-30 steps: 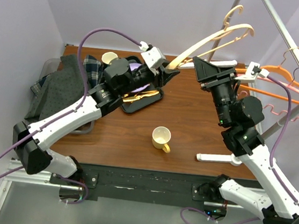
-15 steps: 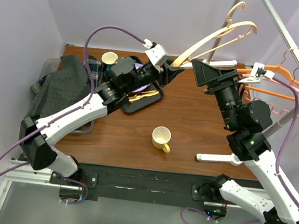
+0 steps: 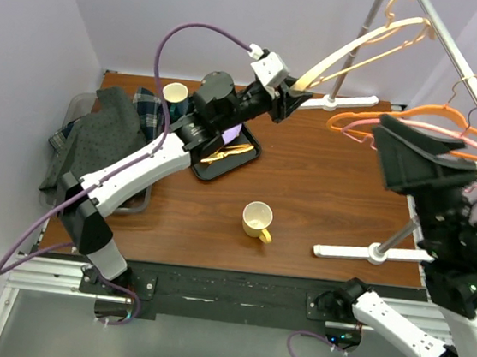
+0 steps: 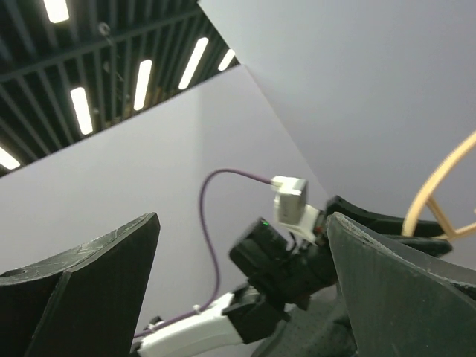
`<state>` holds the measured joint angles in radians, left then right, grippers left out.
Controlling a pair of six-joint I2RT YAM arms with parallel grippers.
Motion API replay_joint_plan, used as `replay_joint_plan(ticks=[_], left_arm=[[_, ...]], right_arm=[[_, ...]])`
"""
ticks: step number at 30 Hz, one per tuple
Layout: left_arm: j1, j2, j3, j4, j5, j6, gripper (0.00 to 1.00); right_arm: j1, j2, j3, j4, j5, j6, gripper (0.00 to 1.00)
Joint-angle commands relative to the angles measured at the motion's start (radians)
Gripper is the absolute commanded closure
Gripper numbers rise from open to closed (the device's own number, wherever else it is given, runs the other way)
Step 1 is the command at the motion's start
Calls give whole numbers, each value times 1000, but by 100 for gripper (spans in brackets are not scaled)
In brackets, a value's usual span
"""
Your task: Remove the skirt from the hanger
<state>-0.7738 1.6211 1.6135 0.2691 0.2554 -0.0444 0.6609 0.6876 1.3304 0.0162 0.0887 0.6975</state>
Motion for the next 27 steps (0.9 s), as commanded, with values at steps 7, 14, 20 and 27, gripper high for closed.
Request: replay_joint_plan(ticks=[7,14,20,27], left_arm=[[1,203,273,47,84,-75,100],[1,322,402,21,88,-101,100],[1,405,482,-16,53,-81,100],[1,459,514,-27,58,-95,97]], right_arm=[[3,-108,76,-51,46,-62,1],[2,-131,66,-58,65,-56,1],[2,-120,64,-62,57,-53,1],[2,-94,75,-93,46,-69,1]])
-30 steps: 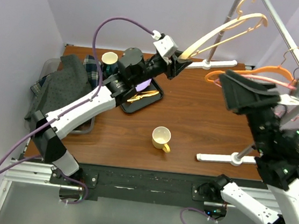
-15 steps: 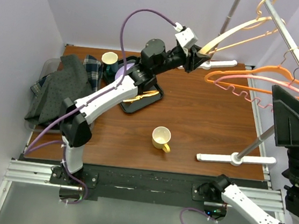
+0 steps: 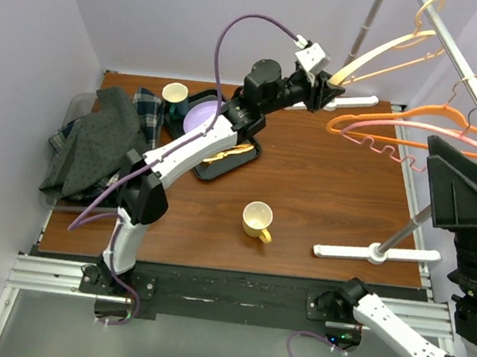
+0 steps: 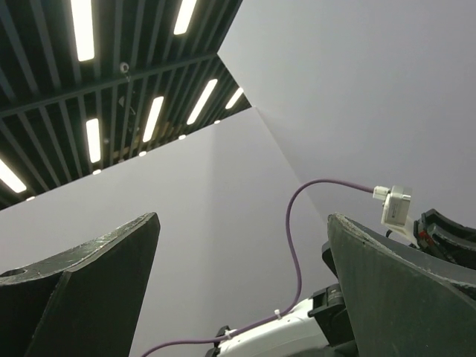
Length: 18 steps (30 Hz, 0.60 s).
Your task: Remove the skirt from the hanger
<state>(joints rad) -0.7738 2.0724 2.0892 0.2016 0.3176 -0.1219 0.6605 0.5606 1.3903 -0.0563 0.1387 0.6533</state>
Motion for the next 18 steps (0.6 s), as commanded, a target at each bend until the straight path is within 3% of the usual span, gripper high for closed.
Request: replay_joint_plan(ticks=[1,2,3,8,12,16,18], left_arm=[[-1,6,31,41,-5,-21,90],[-1,-9,19,41,-6,-21,82],[-1,-21,-19,42,-14,-18,64],[1,-191,-217,119,-89,16,30],[-1,-359,-439,122,-205,21,11],[1,-563,-687,150,-317,8,6],[-1,-676,-789,105,-450,7,5]], right_arm=[[1,35,15,-23,-2,-27,1],[2,39,19,-43,-2,-30,1],[2,50,27,-62,1,-38,1],[1,85,58,-224,24,-27,1],[1,116,65,-306,-1,-86,1],[2,117,27,-359,38,-110,1],[1,116,-11,-372,52,-127,1]])
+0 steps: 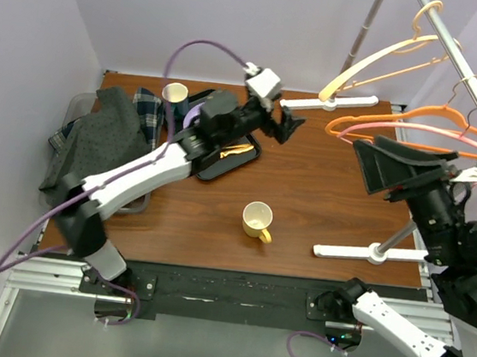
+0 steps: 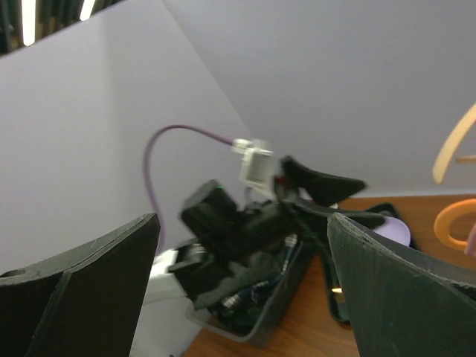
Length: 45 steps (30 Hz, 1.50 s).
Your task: Remove the skirt from the hanger
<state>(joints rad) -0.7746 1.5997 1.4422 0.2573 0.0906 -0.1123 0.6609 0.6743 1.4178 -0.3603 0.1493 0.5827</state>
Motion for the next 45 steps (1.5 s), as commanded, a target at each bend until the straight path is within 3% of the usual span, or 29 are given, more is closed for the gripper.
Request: replay_joint_plan(ticks=[1,9,16,23,25,27,30,32,33,34,35,36,38,42,44,45], left_arm=[[0,-242,-169,-20,-271,-10,4],[1,-639,-416,-307,-521,-131,2],[1,-892,-529,-516,-538,-213,1],[1,-1027,-588,-656,-601,-296,1],[1,-1064,-597,-709,-785,-424,2],[1,-1078,-612,-719,-932,-457,11],[3,-1016,-594,-708,-1122,-495,19],[18,-870,-490,-855,-1283,-643,26],[84,-810,-442,-939,-1301,-723,27],[154,-694,-393,-1104,-1277,-854,28],[235,-640,-320,-1131,-1217,-854,29],[383,-595,-300,-1130,-1086,-845,30],[496,-485,-270,-1132,-996,-877,32],[645,-341,-142,-1500,-1144,-1229,26],[717,-304,-131,-1508,-1103,-1268,15],[804,-293,-144,-1507,-1085,-1280,12]], right_arm=[[0,4,-48,-89,41,-60,1],[2,158,1,-292,42,-63,1],[0,220,-36,-304,-53,-118,1],[3,205,-121,-253,-93,-138,1],[2,205,-128,-246,-97,-132,1],[2,209,-126,-247,-103,-120,1],[2,200,-128,-243,-111,-103,1],[2,189,-131,-232,-113,-93,1],[2,180,-129,-233,-111,-92,1],[2,176,-120,-235,-116,-89,1],[2,168,-117,-235,-119,-86,1],[2,157,-115,-232,-123,-84,1],[3,139,-111,-220,-134,-83,1],[3,104,-118,-187,-175,-70,1],[2,91,-118,-181,-201,-66,1],[0,88,-120,-180,-206,-69,1]])
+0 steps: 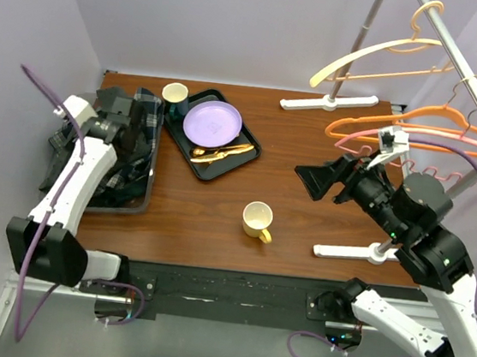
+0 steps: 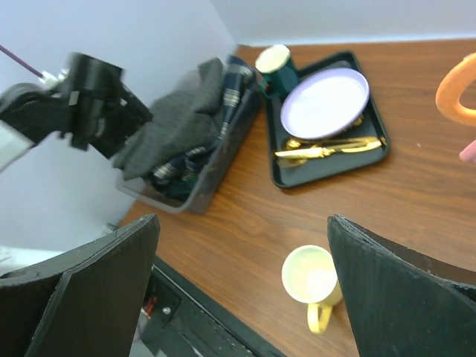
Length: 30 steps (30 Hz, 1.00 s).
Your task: Remove the skirt from the hanger
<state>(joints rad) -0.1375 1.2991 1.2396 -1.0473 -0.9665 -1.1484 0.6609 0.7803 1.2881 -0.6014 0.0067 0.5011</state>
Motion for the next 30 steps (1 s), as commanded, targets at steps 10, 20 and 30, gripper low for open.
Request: replay_joint_plan(ticks=[10,20,30], left_arm=[[418,29,-196,128,173,-209,22],[429,169,-385,327,361,-128,52],[406,39,-54,-5,249,-175,14]], right_arm=[[2,-69,-49,183,-197,24,1],[2,-85,-30,187,-206,16,1],[2,-70,-55,201,-206,31,1]])
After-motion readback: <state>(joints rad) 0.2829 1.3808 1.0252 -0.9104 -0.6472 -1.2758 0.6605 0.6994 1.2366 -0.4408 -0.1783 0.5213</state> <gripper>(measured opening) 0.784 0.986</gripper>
